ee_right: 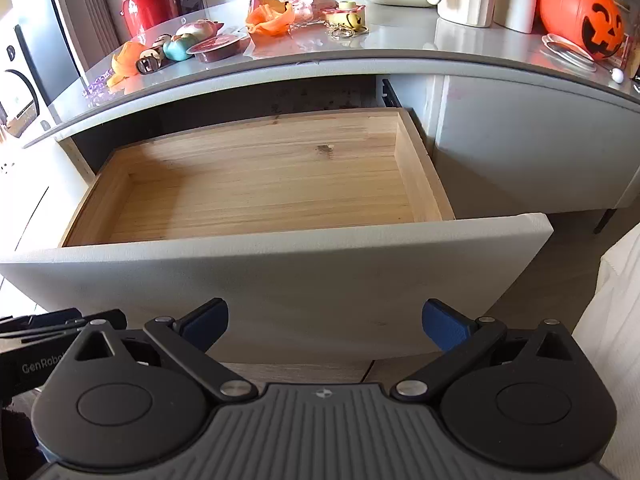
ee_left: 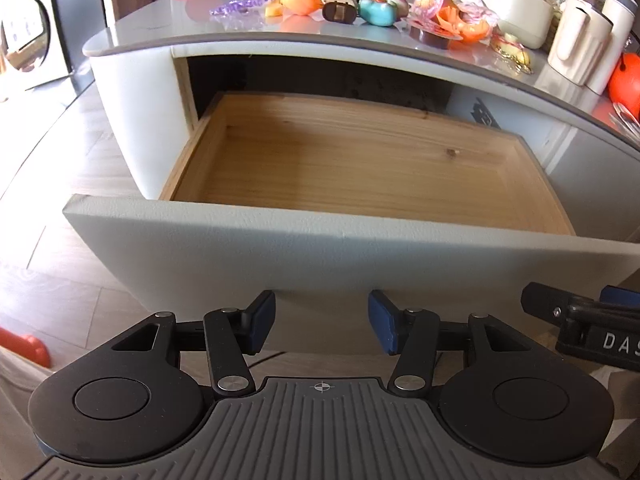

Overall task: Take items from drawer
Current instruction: 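Push the empty drawer closed with both tools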

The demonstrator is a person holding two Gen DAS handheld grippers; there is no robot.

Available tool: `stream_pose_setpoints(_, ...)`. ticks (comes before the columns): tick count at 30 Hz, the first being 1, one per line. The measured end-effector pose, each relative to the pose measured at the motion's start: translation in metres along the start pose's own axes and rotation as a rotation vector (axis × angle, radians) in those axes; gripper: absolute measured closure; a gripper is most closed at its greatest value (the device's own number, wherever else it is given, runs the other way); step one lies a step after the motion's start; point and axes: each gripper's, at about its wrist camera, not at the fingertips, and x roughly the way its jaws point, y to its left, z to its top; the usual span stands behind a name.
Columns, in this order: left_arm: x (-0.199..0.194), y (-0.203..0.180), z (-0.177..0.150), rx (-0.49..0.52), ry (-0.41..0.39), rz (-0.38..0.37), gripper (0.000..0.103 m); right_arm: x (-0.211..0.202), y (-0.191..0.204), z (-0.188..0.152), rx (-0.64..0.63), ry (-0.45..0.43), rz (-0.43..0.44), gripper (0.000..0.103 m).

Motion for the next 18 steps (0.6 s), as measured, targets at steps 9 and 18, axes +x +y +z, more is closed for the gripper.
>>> stream_pose_setpoints(9, 0.004, 0.006, 0.004, -0.020, -0.026, -0.037, 0.046, 0.011, 0.009, 0.008, -0.035, 0.005, -0.001, 0.000)
stream_pose_setpoints(18, 0.029, -0.001, 0.035, 0.028, -0.086, -0.020, 0.044, 0.031, 0.019, 0.031, -0.082, -0.061, -0.046, 0.000)
